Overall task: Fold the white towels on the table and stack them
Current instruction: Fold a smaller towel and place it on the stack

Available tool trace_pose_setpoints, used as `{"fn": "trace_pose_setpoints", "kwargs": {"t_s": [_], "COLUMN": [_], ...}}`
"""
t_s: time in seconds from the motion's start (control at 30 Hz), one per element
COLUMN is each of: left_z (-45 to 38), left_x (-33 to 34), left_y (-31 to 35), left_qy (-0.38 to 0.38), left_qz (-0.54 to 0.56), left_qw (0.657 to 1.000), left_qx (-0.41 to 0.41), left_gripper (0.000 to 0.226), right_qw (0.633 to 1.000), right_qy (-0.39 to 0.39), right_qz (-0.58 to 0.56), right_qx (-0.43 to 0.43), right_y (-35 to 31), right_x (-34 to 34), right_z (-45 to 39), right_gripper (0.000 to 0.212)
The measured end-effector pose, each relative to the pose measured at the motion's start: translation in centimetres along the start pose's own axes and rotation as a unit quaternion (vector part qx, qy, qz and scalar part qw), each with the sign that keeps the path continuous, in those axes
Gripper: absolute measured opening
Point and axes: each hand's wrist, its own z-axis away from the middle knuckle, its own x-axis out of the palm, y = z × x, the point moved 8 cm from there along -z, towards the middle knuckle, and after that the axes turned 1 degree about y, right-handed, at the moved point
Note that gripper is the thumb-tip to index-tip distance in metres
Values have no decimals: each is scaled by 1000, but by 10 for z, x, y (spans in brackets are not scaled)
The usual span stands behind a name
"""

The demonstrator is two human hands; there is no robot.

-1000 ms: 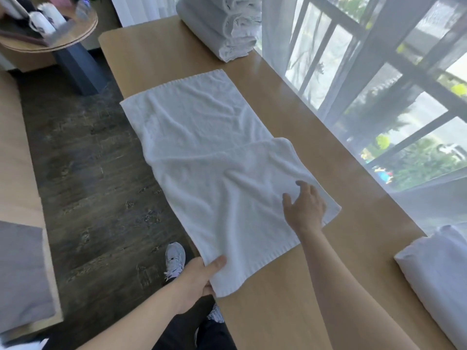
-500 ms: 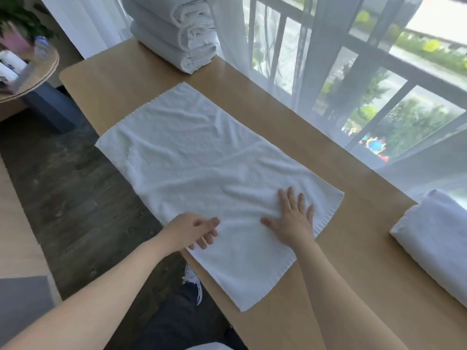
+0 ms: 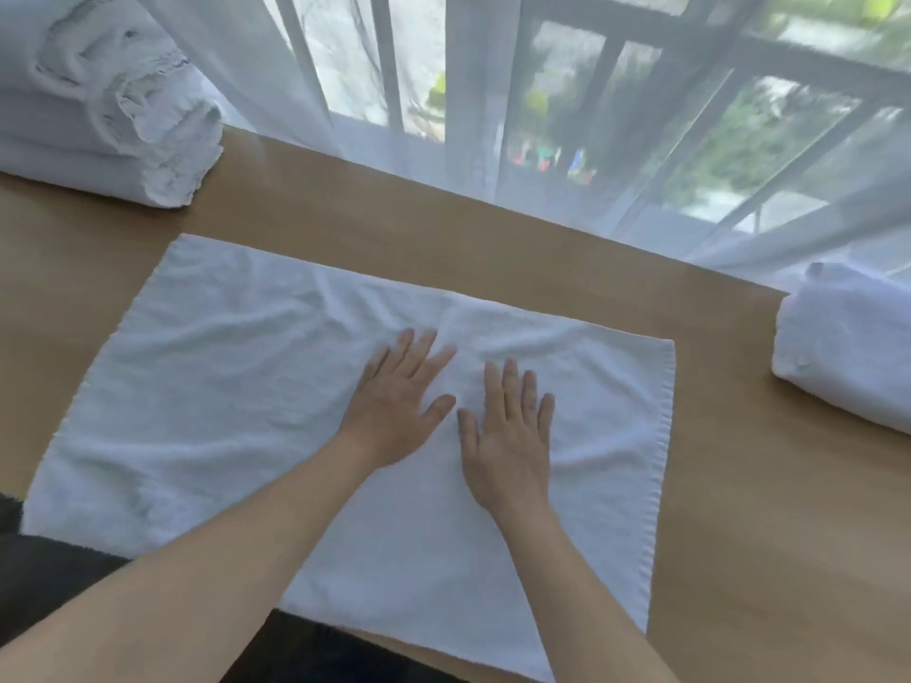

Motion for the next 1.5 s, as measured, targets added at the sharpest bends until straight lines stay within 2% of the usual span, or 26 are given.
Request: {"fn": "trace_pose_setpoints", "kwargs": {"t_s": [0.07,0.2,0.5,0.73,0.83,0.87,0.93,1.0,1.03,1.1,1.2,1.3,1.37,1.43,1.5], "left_z": [-7,-26,-68,-72,-70,-70,-69,-68,-68,-70,-70,-68,-67,-61,-46], "left_x": [4,4,3,0,-1,-1,-2,-1,-1,0,0,-1,1,2,3], "left_y": [-1,-7,14,17,19,20,21,21,21,19,20,21,23,25,33], "left_qy": [-10,-15,-4,4,7,9,7,5,5,10,13,7,-8,-17,3], "left_qz": [-12,-48,-78,-82,-90,-93,-96,-100,-102,-99,-96,-96,-98,-80,-47], "left_qw": [1000,997,990,989,988,987,986,985,985,986,987,988,989,993,997], "left_qx": [22,64,114,123,129,129,137,141,141,136,132,123,109,82,61], "left_gripper": [73,71,70,68,69,69,70,72,72,72,71,71,70,63,58], "right_qw": [999,996,993,969,947,950,976,993,995,992,973,960,964,973,980], "right_qy": [3,10,45,51,90,115,129,87,69,63,52,45,83,122,101], "right_qz": [32,78,72,71,54,49,25,44,53,66,71,35,-8,-25,-14], "right_qx": [34,46,84,233,303,286,174,65,47,85,215,273,252,194,171], "right_y": [9,31,73,152,149,129,70,29,28,61,129,130,89,38,15], "right_x": [4,-3,-28,-57,-65,-65,-51,-28,-26,-35,-56,-63,-55,-41,-17], "right_z": [-5,-14,-42,-48,-46,-48,-55,-62,-68,-79,-78,-74,-64,-42,-17], "right_gripper": [66,65,64,64,66,67,66,64,64,64,62,60,59,59,58]}}
